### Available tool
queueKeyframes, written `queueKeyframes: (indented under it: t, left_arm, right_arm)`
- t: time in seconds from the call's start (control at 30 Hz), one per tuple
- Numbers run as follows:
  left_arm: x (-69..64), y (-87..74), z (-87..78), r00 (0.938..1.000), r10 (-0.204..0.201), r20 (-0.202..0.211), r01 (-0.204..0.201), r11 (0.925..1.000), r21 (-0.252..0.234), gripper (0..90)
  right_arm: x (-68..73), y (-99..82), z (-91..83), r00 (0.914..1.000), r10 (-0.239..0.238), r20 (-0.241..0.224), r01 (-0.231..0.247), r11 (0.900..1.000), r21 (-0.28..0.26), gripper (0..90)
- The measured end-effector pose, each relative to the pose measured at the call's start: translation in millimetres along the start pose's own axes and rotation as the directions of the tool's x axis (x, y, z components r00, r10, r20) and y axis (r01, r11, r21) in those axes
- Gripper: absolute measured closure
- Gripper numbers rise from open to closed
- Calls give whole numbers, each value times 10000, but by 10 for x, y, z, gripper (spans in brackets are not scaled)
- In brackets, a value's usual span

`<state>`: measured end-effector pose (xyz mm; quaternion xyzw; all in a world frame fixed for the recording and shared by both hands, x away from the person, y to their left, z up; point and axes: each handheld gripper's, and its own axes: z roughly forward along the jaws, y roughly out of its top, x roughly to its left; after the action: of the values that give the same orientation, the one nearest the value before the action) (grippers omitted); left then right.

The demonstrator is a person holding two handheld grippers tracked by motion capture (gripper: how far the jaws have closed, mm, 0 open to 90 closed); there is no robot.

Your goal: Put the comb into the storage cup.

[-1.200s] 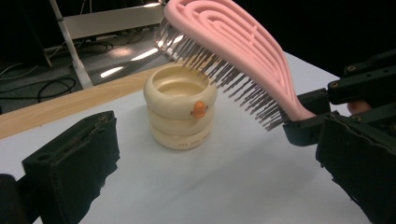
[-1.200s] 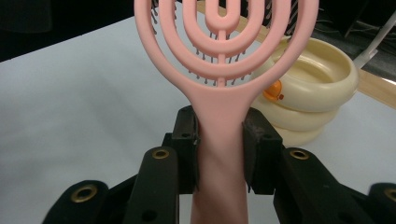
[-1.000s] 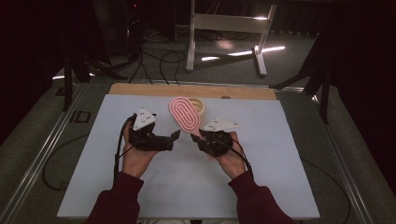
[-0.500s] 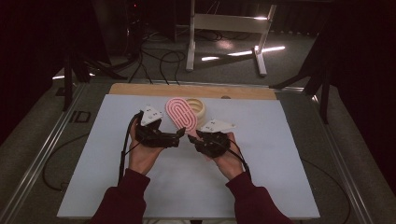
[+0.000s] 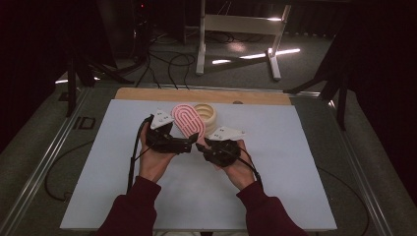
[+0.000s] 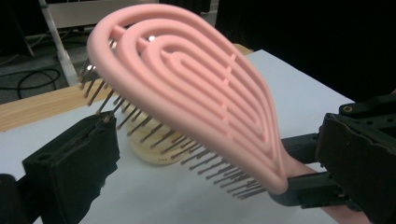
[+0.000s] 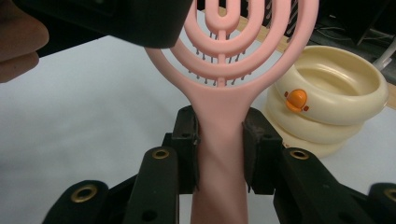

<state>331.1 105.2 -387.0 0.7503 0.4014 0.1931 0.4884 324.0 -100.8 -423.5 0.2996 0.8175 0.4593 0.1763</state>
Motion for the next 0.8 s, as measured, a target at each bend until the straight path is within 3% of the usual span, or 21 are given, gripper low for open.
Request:
queueKeyframes:
  t: [0.3,0.8]
  left_arm:
    - [-7,17,47,9989,-450,131,450,9990,21,38]
    - [-54,32,99,9940,-877,653,870,9961,148,271]
  right_arm:
    - [19,11,-10,10000,-82,-35,82,9998,-182,697]
    - [26,22,-42,9997,-253,-51,251,9986,-473,698]
